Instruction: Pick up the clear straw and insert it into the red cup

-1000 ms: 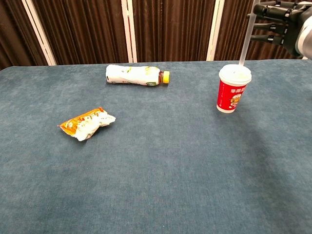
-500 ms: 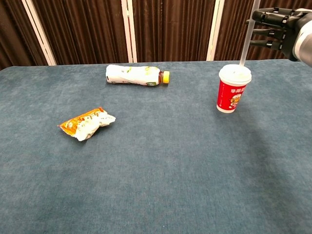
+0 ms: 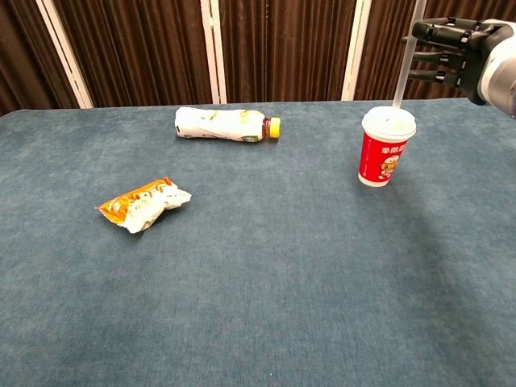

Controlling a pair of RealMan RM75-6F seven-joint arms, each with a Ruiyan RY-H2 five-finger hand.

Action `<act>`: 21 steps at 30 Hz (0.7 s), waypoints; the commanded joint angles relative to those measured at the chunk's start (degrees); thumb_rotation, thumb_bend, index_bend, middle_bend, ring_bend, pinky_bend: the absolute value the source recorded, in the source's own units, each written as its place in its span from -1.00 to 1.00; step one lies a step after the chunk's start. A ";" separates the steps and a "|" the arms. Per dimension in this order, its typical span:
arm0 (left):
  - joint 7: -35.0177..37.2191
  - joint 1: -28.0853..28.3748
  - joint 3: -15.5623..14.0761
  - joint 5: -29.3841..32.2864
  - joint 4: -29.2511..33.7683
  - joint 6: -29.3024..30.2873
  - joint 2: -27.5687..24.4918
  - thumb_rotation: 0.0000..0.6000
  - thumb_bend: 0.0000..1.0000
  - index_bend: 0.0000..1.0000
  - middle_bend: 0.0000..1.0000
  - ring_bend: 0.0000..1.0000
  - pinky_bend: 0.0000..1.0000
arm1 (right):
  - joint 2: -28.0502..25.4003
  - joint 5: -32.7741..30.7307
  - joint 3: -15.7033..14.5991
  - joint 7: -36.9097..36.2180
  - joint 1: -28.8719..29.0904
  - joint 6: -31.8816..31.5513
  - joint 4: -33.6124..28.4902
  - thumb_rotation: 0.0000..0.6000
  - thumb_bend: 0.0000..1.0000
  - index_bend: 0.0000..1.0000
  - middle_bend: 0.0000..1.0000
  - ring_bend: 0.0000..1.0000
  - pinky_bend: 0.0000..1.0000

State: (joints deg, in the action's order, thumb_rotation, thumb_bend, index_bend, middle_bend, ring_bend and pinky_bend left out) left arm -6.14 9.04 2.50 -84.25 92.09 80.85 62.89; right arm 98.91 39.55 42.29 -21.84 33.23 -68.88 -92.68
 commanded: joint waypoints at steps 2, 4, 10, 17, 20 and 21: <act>-0.02 0.01 0.00 0.00 0.00 0.00 0.00 1.00 -0.85 -1.00 -1.00 -1.00 -1.00 | 0.03 -0.34 0.05 -0.01 0.06 0.13 0.29 1.00 -0.15 0.11 -0.16 -0.52 -0.30; -0.02 0.01 0.01 0.02 0.01 -0.02 -0.01 1.00 -0.85 -1.00 -1.00 -1.00 -1.00 | 0.05 -0.61 0.07 -0.10 0.05 0.29 0.55 1.00 -0.15 0.11 -0.16 -0.52 -0.30; 0.01 0.01 0.00 0.02 0.03 -0.01 -0.02 1.00 -0.85 -1.00 -1.00 -1.00 -1.00 | 0.25 -1.22 -0.15 -0.36 0.05 0.86 1.17 1.00 -0.15 0.11 -0.16 -0.52 -0.33; 0.05 0.00 -0.03 -0.01 0.02 0.00 -0.03 1.00 -0.85 -1.00 -1.00 -1.00 -1.00 | 0.39 -1.28 -0.18 -0.61 0.17 1.21 1.78 1.00 -0.15 0.11 -0.16 -0.52 -0.33; 0.04 0.01 -0.02 0.00 0.03 0.00 -0.02 1.00 -0.85 -1.00 -1.00 -1.00 -1.00 | 0.41 -1.12 -0.24 -0.59 0.23 1.20 1.85 1.00 -0.15 0.11 -0.16 -0.52 -0.33; 0.05 0.02 -0.01 0.01 0.03 -0.02 -0.03 1.00 -0.85 -1.00 -1.00 -1.00 -1.00 | 0.44 -1.20 -0.23 -0.63 0.21 1.20 1.89 1.00 -0.15 0.11 -0.16 -0.52 -0.33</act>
State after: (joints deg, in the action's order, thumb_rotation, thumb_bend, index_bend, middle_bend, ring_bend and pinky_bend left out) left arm -6.08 9.06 2.49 -84.23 92.12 80.83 62.86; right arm 99.34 38.36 42.06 -22.46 33.45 -67.68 -90.79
